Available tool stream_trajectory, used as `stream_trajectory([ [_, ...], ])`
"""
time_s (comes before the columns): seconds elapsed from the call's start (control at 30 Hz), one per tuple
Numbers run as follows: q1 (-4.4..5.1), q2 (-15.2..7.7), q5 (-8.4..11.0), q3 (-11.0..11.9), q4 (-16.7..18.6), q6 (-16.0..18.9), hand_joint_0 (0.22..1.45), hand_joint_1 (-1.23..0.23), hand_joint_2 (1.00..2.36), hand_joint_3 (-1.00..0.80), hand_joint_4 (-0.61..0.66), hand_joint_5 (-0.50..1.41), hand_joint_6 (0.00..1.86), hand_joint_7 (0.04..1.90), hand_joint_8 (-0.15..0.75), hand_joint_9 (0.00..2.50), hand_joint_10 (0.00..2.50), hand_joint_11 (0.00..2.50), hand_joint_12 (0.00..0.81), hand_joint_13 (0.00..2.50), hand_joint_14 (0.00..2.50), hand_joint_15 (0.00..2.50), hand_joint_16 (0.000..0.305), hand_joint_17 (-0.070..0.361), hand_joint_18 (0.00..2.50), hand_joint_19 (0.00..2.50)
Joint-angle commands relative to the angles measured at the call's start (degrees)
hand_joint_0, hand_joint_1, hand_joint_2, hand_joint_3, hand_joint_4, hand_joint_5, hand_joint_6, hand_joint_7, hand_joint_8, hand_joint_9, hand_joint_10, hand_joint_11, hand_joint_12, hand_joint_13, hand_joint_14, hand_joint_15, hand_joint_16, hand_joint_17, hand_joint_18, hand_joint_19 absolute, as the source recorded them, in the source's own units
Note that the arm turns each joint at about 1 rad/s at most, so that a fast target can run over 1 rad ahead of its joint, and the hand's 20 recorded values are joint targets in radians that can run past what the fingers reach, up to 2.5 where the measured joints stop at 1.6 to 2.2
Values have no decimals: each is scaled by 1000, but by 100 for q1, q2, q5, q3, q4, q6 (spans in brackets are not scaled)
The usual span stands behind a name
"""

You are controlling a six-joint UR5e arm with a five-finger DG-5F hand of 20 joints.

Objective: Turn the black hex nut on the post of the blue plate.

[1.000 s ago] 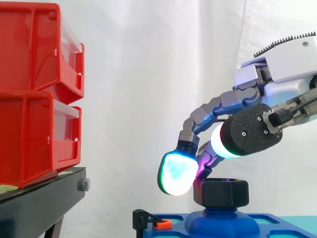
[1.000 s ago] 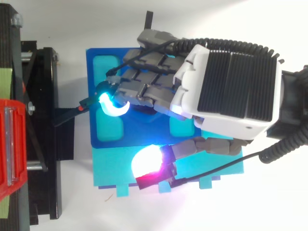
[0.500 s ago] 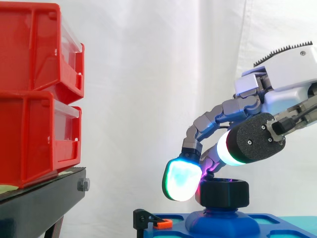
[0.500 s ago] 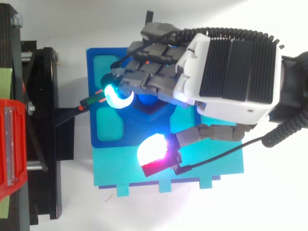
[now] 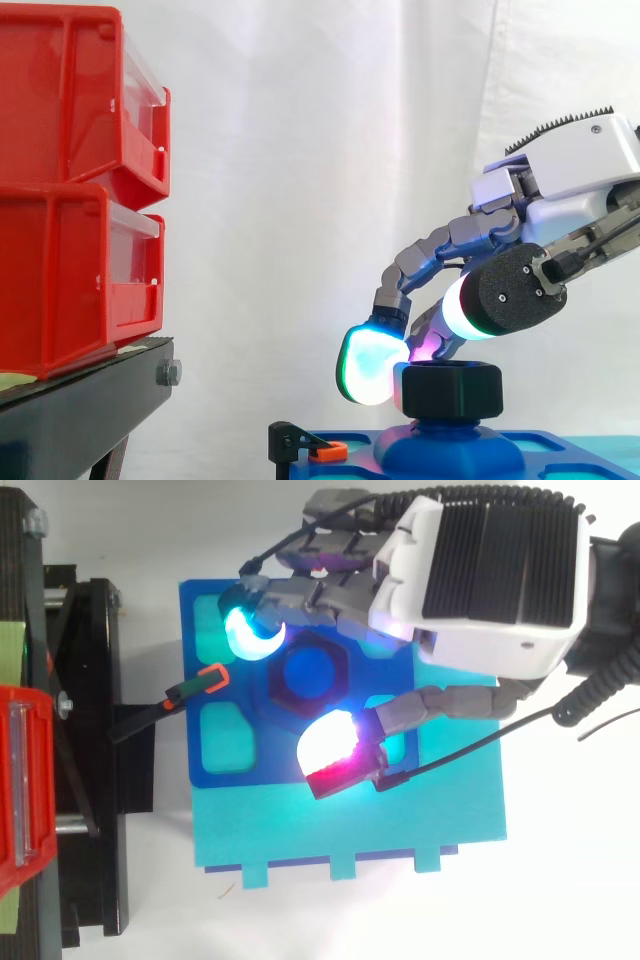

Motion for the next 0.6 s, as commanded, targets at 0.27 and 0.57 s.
stream_trajectory([
  [0.27, -245, 9, -403, 114, 6, -18, 498, -444, 1000, -500, 298, -160, 503, 786, 337, 736, 0, 59, 397, 500, 1, 39, 62, 139, 286, 144],
  [0.57, -271, 0, -544, 633, -258, -115, 499, -444, 1000, -500, 302, -160, 503, 787, 336, 743, 2, 54, 397, 509, 0, 40, 62, 139, 298, 150],
])
